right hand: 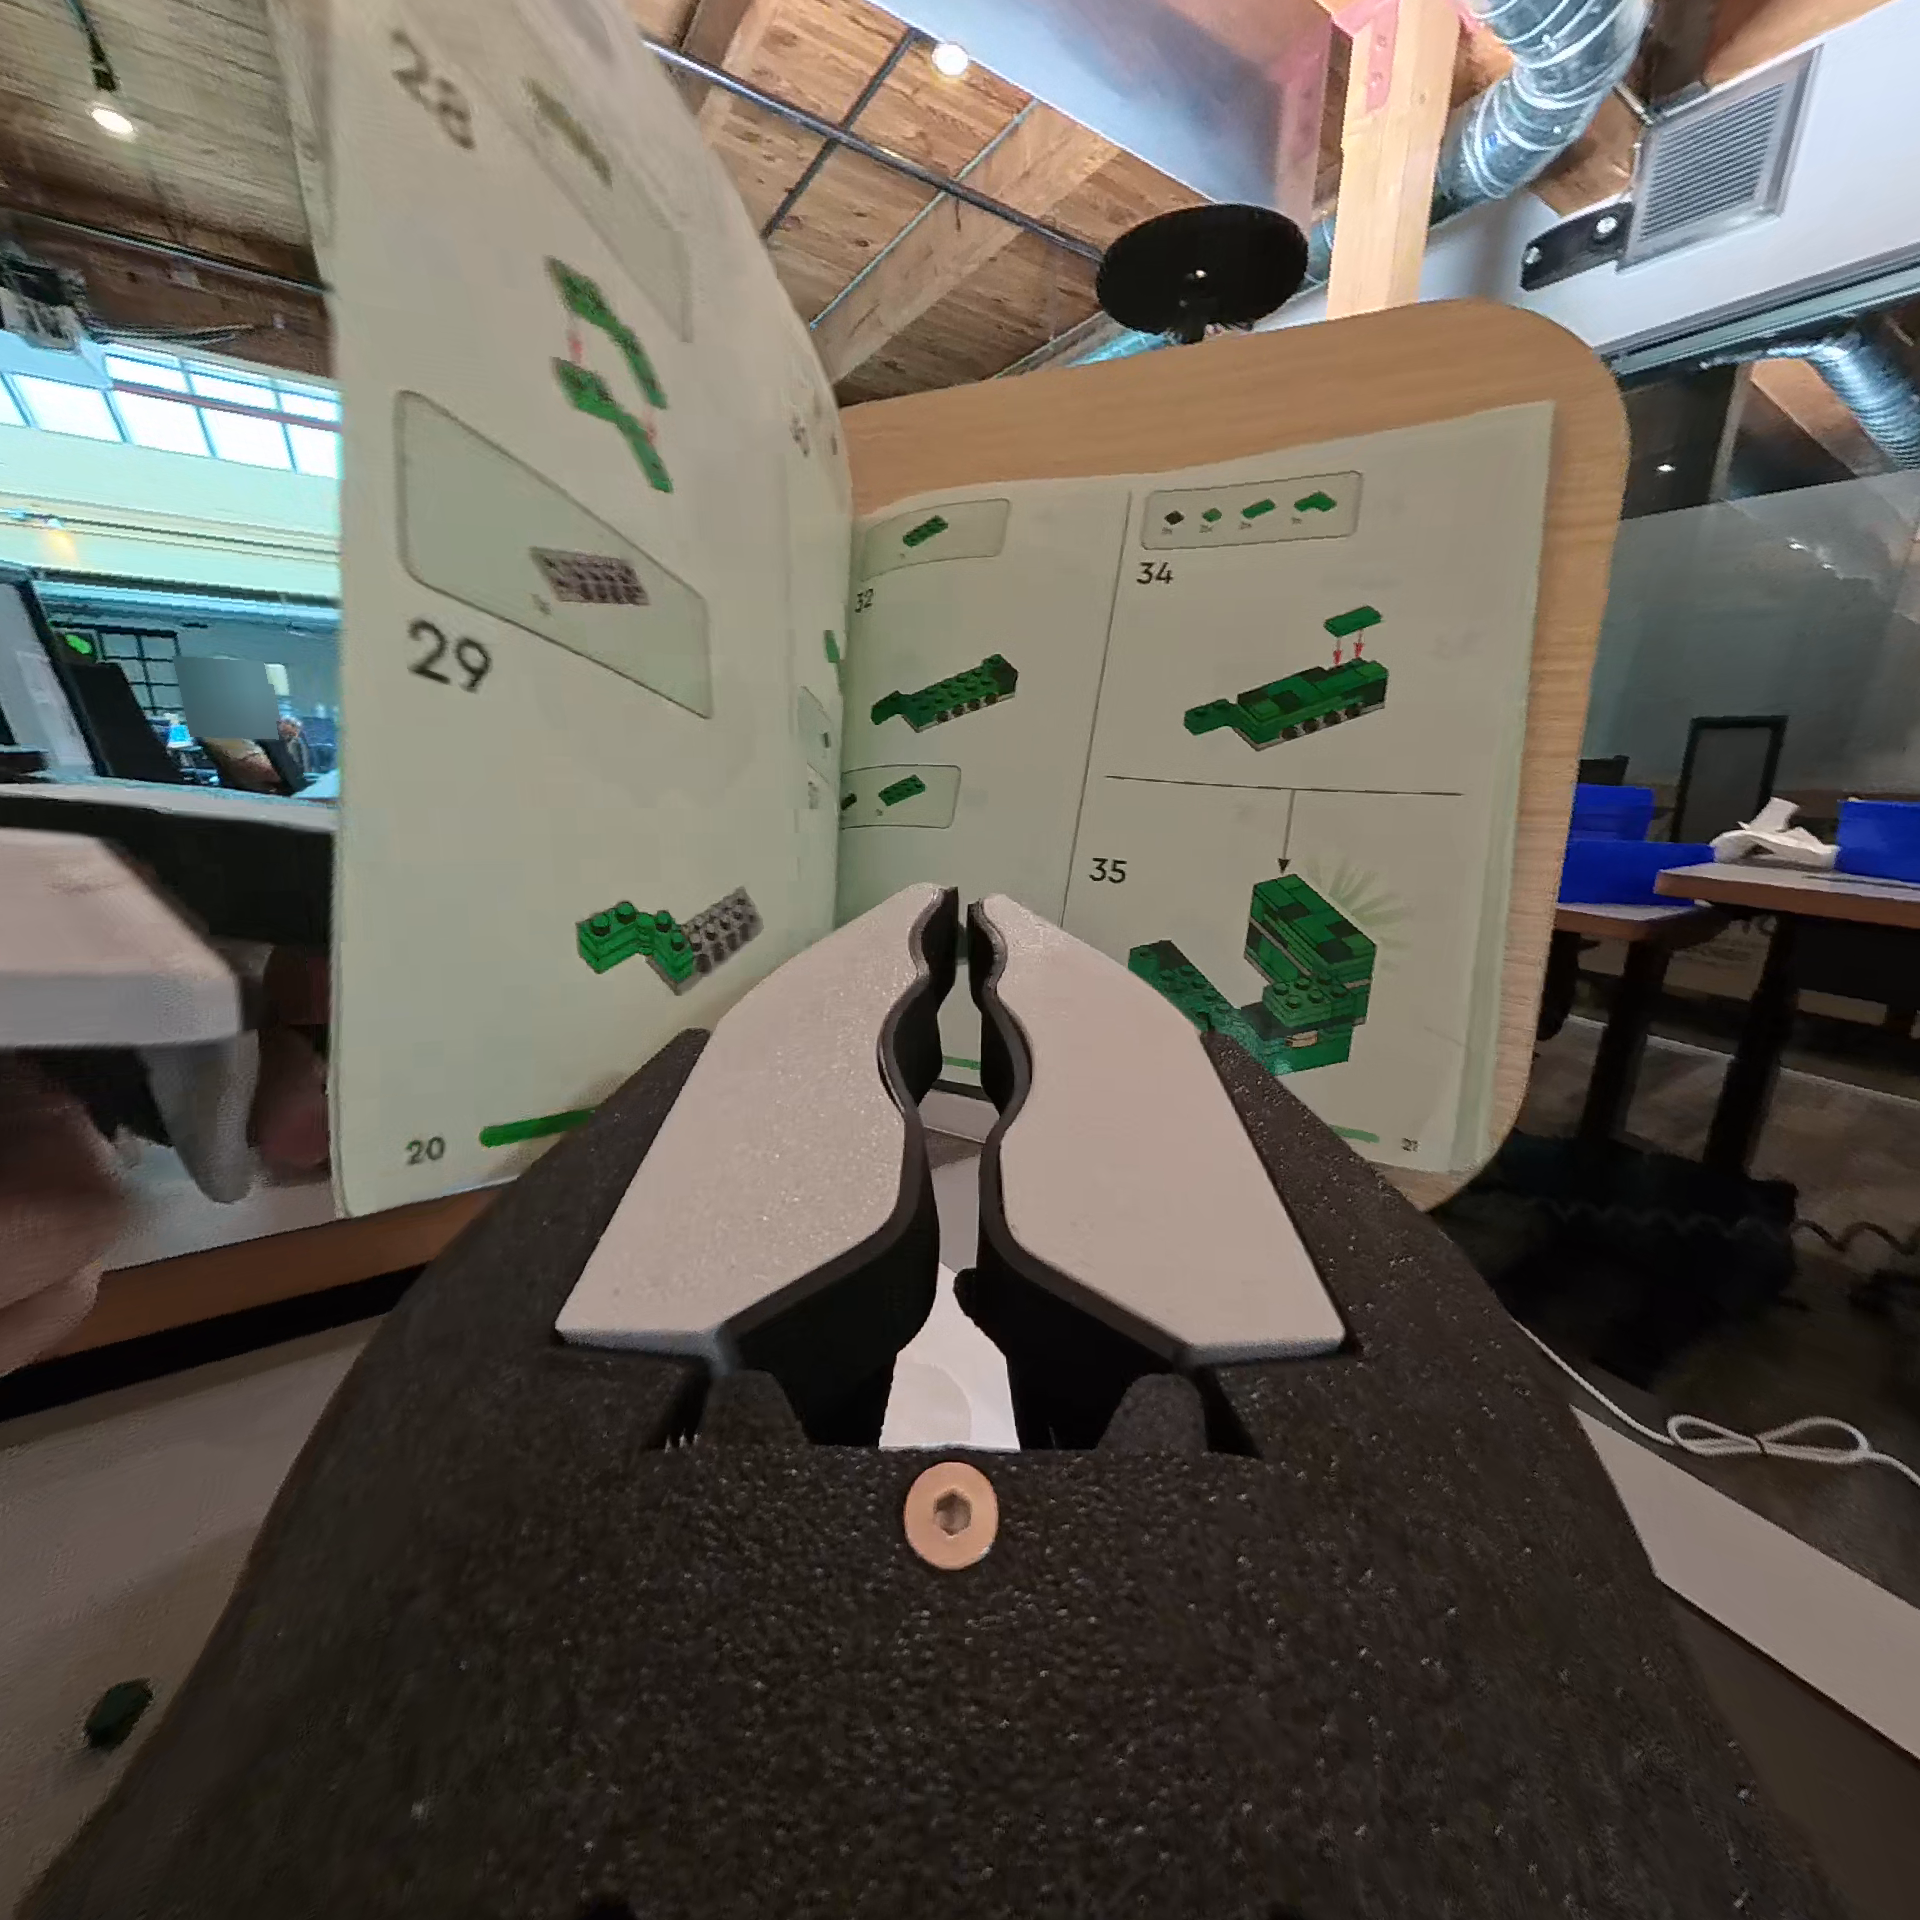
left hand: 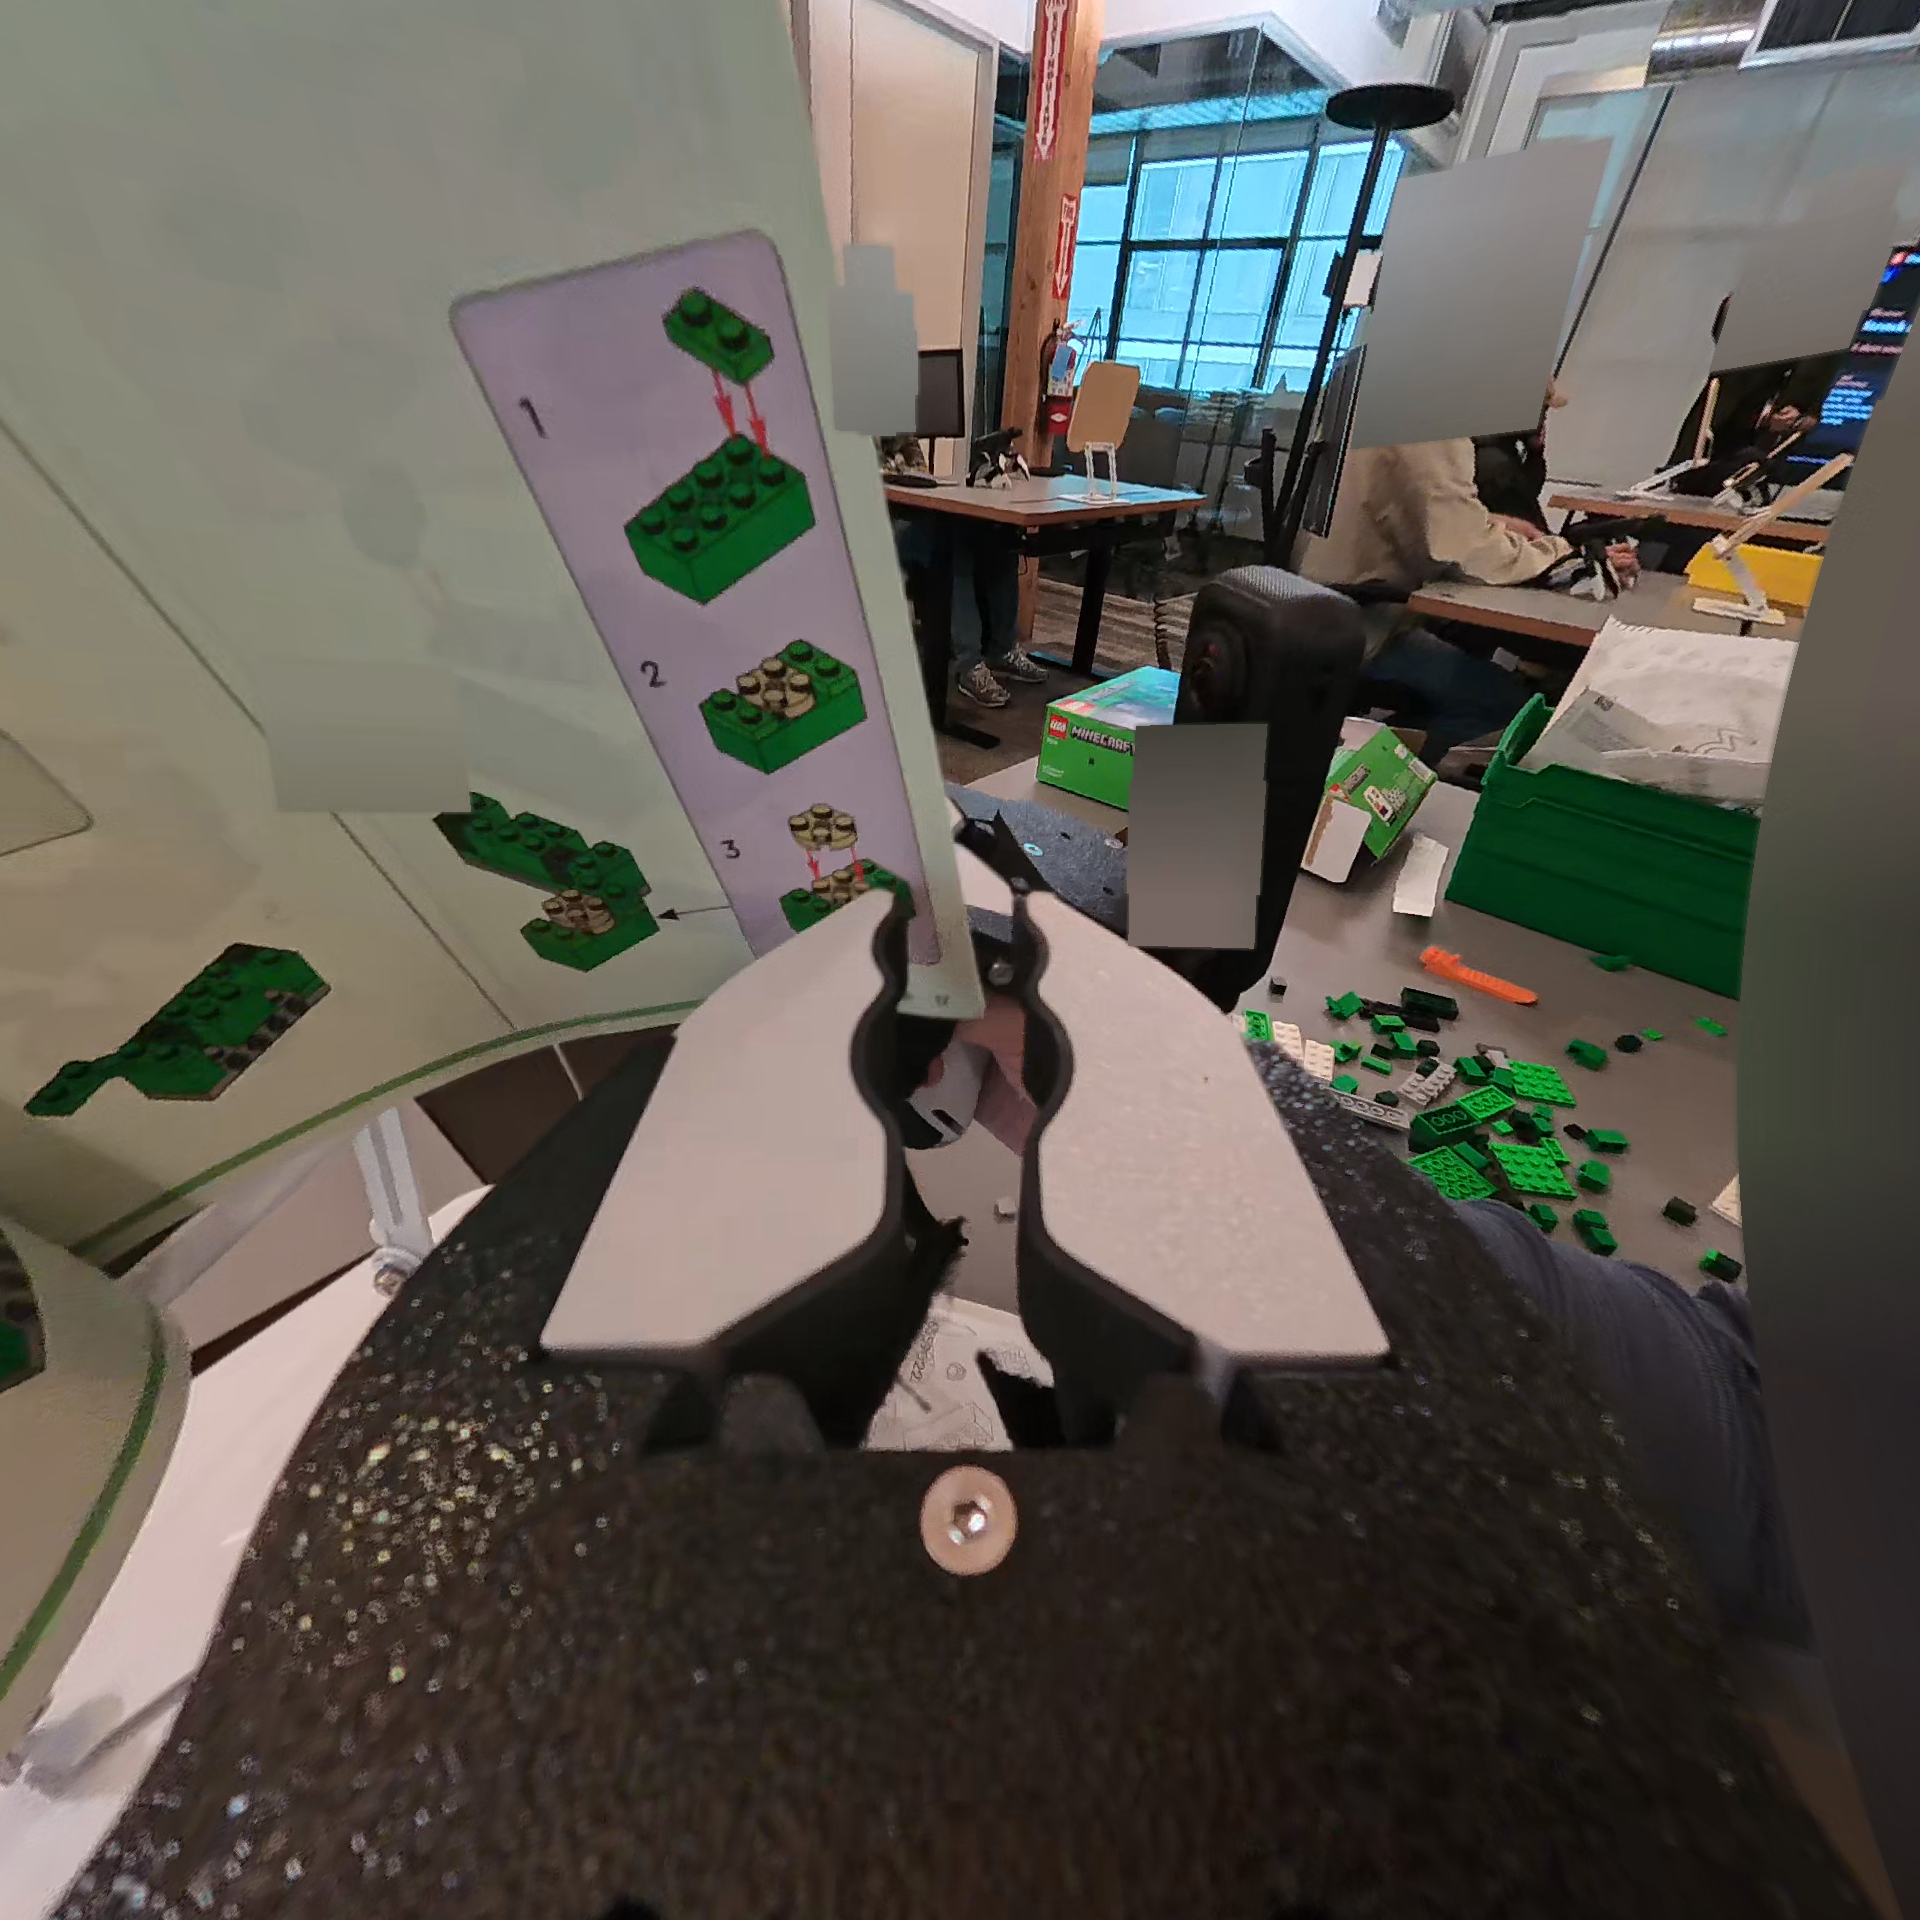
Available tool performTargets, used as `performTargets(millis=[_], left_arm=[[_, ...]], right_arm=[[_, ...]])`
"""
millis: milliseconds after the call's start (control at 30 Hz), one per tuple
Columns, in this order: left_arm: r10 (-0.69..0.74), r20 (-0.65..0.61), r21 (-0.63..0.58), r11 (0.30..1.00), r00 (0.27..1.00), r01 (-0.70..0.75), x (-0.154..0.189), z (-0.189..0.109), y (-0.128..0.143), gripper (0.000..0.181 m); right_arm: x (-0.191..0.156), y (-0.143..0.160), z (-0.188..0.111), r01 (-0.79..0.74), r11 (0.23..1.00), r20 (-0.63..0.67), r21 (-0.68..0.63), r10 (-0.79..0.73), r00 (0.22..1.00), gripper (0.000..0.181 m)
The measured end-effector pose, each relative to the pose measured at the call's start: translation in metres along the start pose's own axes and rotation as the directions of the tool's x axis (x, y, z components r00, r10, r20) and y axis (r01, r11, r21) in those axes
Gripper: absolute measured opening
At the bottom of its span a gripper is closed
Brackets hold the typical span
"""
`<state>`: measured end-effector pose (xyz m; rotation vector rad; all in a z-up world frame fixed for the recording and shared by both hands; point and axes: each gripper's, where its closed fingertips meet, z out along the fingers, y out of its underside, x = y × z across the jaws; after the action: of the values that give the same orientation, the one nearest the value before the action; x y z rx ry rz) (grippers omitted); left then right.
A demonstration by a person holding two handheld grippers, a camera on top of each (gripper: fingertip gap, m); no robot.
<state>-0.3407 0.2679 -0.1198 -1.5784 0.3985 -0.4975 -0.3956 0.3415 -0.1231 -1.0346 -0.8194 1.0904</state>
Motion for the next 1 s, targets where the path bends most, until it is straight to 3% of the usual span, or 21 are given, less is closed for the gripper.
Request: performTargets(millis=[1000], left_arm=[[0.061,0.045,-0.065,0.996,0.997,-0.058,-0.008,0.004,0.012,0.006]], right_arm=[[-0.007,0.001,0.001,0.01,1.0,0.043,-0.008,-0.009,0.999,0.001]])
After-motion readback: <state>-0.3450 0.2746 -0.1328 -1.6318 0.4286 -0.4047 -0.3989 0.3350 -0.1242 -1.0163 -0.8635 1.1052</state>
